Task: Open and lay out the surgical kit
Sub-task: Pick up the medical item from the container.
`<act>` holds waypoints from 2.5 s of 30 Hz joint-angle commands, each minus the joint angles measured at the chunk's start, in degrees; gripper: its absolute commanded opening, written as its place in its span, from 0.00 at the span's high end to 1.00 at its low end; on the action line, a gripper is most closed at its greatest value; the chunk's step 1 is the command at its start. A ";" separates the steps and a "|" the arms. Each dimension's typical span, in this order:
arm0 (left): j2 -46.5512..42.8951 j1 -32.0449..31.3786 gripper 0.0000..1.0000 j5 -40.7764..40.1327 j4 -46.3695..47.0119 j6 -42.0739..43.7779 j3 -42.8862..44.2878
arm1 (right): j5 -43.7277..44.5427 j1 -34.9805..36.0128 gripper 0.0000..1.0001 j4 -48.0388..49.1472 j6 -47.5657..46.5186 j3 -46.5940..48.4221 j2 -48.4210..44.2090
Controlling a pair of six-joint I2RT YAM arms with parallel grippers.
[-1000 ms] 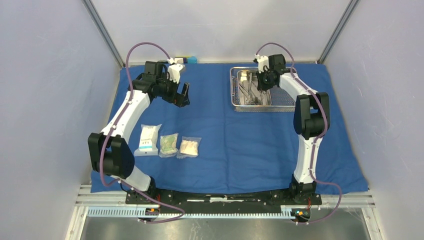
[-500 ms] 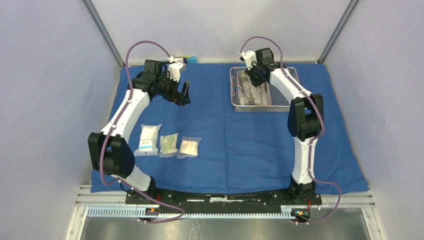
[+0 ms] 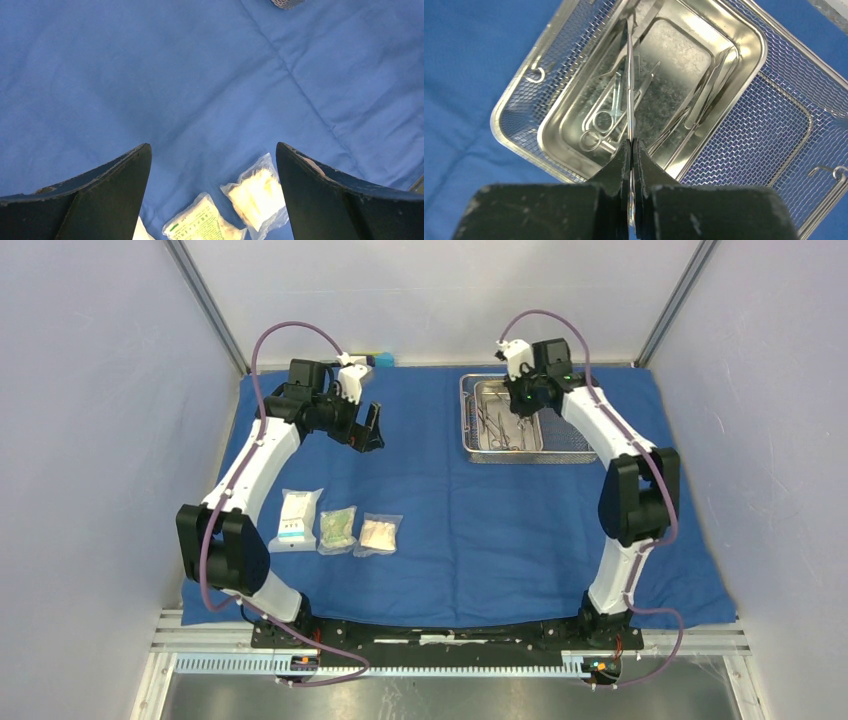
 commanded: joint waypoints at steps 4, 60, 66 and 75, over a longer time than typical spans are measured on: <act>0.16 0.20 0.00 4.44 2.88 -3.74 1.39 | -20.54 -6.19 1.00 14.64 12.94 -14.85 -14.49; 24.47 -23.62 0.69 26.13 90.53 -70.47 -9.26 | -40.07 -7.52 1.00 84.77 61.72 -73.06 -36.75; 25.58 -24.27 0.79 26.79 91.29 -71.28 -7.98 | -39.94 -7.48 1.00 84.47 61.64 -72.80 -36.51; 23.58 -24.19 0.98 28.22 81.64 -65.15 -8.32 | -40.48 -7.73 0.73 77.16 53.05 -70.91 -38.29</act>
